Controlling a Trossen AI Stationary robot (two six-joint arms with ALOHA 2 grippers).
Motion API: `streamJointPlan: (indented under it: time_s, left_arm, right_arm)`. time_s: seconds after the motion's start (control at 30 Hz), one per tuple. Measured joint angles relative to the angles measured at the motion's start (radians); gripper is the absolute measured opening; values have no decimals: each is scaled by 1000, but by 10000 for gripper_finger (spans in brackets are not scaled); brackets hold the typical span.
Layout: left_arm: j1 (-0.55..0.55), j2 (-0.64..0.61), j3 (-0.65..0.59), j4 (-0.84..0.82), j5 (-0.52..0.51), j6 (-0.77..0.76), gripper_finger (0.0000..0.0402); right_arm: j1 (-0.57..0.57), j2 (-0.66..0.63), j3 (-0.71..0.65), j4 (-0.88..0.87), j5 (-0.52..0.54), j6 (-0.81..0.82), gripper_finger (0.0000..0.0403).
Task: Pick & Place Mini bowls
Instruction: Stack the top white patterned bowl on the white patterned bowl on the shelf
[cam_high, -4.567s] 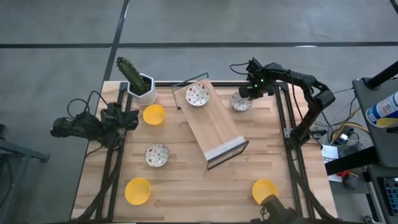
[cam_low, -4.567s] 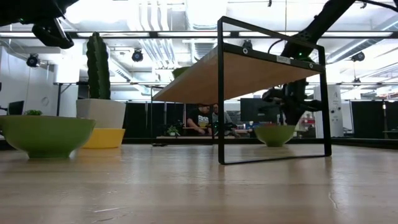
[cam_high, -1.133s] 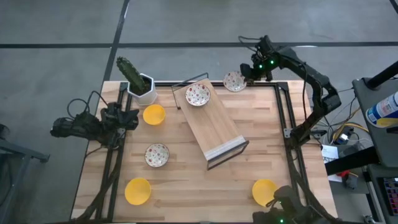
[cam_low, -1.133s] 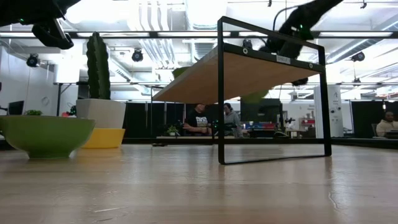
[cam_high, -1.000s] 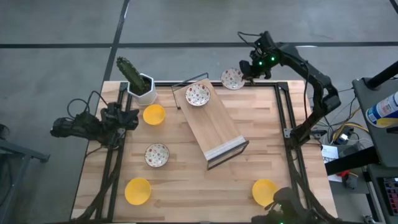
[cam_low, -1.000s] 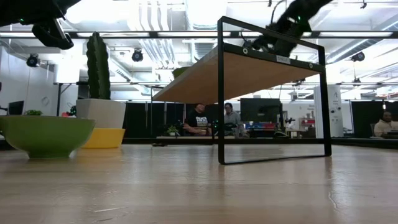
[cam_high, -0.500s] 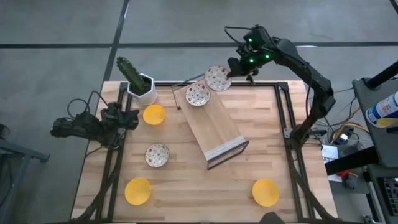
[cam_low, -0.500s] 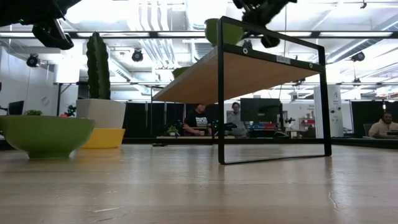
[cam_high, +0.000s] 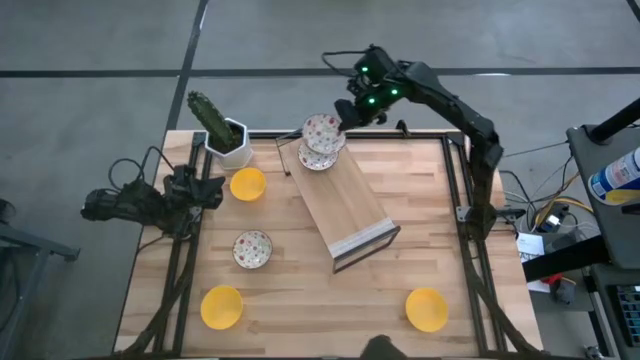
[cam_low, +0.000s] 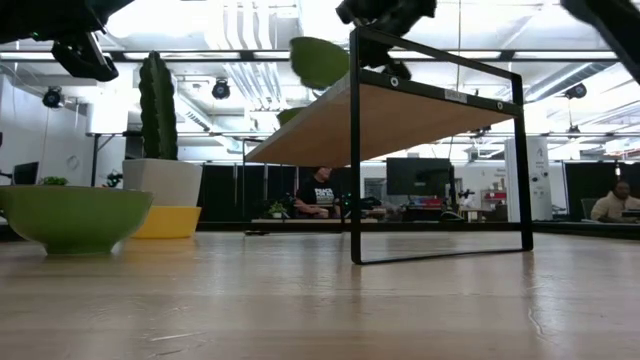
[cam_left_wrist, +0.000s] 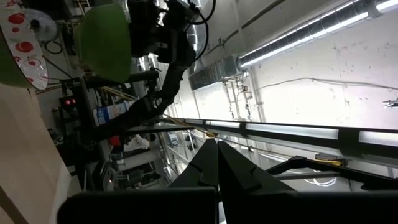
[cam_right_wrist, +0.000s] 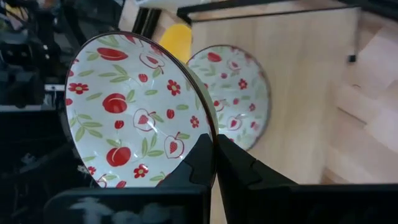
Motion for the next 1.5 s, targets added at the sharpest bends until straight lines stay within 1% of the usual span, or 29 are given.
streamJointPlan:
  time_s: [0.17, 0.3, 0.33, 0.83, 0.93, 1.33, 1.5]
  left_arm:
    - [0, 0, 0, -1, 1, 9, 0]
    - [0, 0, 0, -1, 12, 9, 0]
    - [0, 0, 0, -1, 14, 9, 0]
    - [0, 0, 0, -4, 14, 10, 0]
    - [0, 0, 0, -4, 16, 10, 0]
    - [0, 0, 0, -7, 16, 9, 0]
    - [0, 0, 0, -7, 16, 8, 0]
  right_arm:
    - [6, 93, 92, -83, 2, -32, 8]
    - [18, 136, 138, -133, 31, -63, 8]
    - [21, 142, 140, -140, 48, -67, 8]
    - [40, 195, 140, -128, 87, -84, 8]
    - [44, 203, 140, -127, 108, -84, 8]
    - [45, 213, 138, -129, 125, -92, 9]
    - [45, 213, 138, -129, 141, -92, 20]
